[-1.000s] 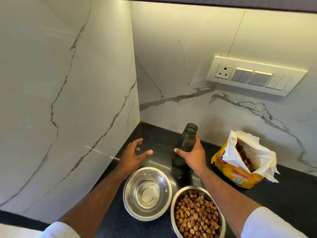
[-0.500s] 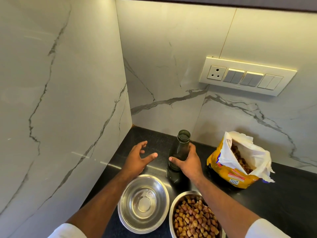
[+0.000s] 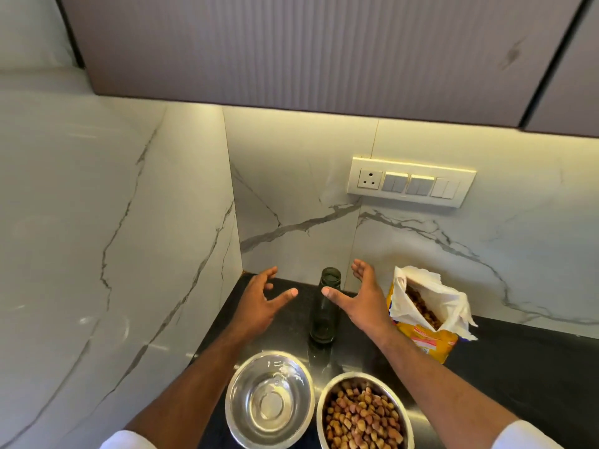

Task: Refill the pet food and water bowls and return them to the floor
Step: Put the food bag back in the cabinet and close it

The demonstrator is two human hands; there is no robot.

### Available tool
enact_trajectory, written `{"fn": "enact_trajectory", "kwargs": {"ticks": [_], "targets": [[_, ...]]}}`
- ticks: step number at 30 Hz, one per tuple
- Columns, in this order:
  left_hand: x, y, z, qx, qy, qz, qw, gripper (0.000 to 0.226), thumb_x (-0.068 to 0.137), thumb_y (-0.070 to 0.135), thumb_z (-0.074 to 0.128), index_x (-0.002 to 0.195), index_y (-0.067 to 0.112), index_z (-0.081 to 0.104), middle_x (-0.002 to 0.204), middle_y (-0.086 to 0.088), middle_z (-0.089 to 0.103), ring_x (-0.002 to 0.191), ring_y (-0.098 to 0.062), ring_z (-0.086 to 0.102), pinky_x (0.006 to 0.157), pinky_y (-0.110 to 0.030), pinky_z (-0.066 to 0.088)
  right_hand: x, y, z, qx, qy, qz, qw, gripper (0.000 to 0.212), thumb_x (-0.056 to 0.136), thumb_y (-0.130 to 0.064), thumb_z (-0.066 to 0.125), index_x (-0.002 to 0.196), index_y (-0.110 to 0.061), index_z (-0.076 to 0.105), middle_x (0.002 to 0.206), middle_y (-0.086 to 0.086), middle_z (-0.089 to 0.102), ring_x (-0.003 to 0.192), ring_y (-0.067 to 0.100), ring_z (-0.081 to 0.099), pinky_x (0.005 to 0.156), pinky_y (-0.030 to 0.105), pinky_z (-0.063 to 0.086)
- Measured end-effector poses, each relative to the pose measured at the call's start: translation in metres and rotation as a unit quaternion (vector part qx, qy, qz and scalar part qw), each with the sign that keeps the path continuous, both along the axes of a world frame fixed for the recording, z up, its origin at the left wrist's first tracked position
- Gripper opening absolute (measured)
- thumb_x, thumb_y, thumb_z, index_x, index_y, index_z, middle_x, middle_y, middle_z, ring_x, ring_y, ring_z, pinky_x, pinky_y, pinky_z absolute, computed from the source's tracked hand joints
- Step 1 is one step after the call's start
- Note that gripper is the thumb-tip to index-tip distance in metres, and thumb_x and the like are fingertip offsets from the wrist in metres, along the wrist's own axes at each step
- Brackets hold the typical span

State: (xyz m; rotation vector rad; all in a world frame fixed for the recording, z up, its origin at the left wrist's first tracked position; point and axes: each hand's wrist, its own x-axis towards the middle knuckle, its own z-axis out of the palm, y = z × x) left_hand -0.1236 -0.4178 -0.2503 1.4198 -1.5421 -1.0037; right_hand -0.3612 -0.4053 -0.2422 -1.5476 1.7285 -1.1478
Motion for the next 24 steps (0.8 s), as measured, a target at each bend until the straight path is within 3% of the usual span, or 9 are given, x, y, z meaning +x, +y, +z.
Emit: {"fn": "enact_trajectory", "kwargs": {"ticks": [5, 10, 14, 17, 21, 24], "targets": [[-0.01, 0.006, 0.053, -0.075, -0.024, -0.007, 0.997, 0.079, 0.086, 0.048, 0.076, 0.153, 0.028, 0.04, 0.158, 0.0, 0.044, 0.14, -0.015, 0.044, 0.108, -0.034, 0.042, 0.001, 0.009, 0.066, -0.104, -0.014, -0.012, 0.994, 0.093, 0.077, -0.05, 0.084, 0.152, -0.024, 0.036, 0.157, -0.002, 0.044, 0.143, 0.017, 0.042, 0.112, 0.033, 0.037], [-0.023, 0.021, 0.13, -0.181, -0.031, -0.01, 0.983, 0.082, 0.083, 0.057, 0.073, 0.153, 0.029, 0.039, 0.157, 0.003, 0.044, 0.141, -0.017, 0.045, 0.11, -0.035, 0.042, 0.005, 0.027, 0.146, -0.213, -0.07, -0.007, 0.974, 0.091, 0.072, -0.062, 0.078, 0.148, -0.025, 0.041, 0.149, -0.003, 0.052, 0.135, 0.011, 0.05, 0.108, 0.03, 0.043], [-0.032, 0.033, 0.182, -0.251, -0.031, -0.005, 0.967, 0.08, 0.083, 0.064, 0.067, 0.151, 0.033, 0.039, 0.158, 0.008, 0.043, 0.139, -0.013, 0.046, 0.107, -0.033, 0.043, 0.015, 0.046, 0.205, -0.272, -0.203, 0.007, 0.941, 0.078, 0.075, -0.054, 0.079, 0.141, -0.025, 0.048, 0.138, -0.006, 0.063, 0.126, 0.01, 0.061, 0.1, 0.031, 0.052], [-0.036, 0.046, 0.211, -0.293, -0.027, 0.019, 0.956, 0.074, 0.086, 0.06, 0.069, 0.149, 0.032, 0.042, 0.154, 0.01, 0.048, 0.134, -0.008, 0.047, 0.103, -0.029, 0.043, 0.026, 0.06, 0.239, -0.29, -0.331, 0.037, 0.897, 0.058, 0.084, -0.036, 0.08, 0.132, -0.016, 0.056, 0.128, 0.0, 0.07, 0.12, 0.016, 0.066, 0.102, 0.042, 0.055], [-0.034, 0.075, 0.239, -0.365, 0.0, 0.093, 0.927, 0.048, 0.09, 0.043, 0.075, 0.131, 0.025, 0.056, 0.127, 0.011, 0.063, 0.117, -0.009, 0.059, 0.1, -0.037, 0.055, 0.042, 0.082, 0.274, -0.281, -0.489, 0.051, 0.824, 0.056, 0.079, -0.033, 0.079, 0.126, -0.012, 0.061, 0.124, 0.009, 0.071, 0.113, 0.024, 0.071, 0.088, 0.036, 0.062], [-0.027, 0.094, 0.255, -0.406, 0.016, 0.132, 0.904, 0.037, 0.089, 0.032, 0.078, 0.119, 0.025, 0.057, 0.111, 0.011, 0.063, 0.104, -0.01, 0.061, 0.091, -0.039, 0.057, 0.047, 0.095, 0.287, -0.248, -0.549, 0.029, 0.797, 0.034, 0.087, -0.026, 0.079, 0.115, -0.017, 0.063, 0.117, 0.009, 0.071, 0.104, 0.026, 0.073, 0.079, 0.033, 0.063]]}}
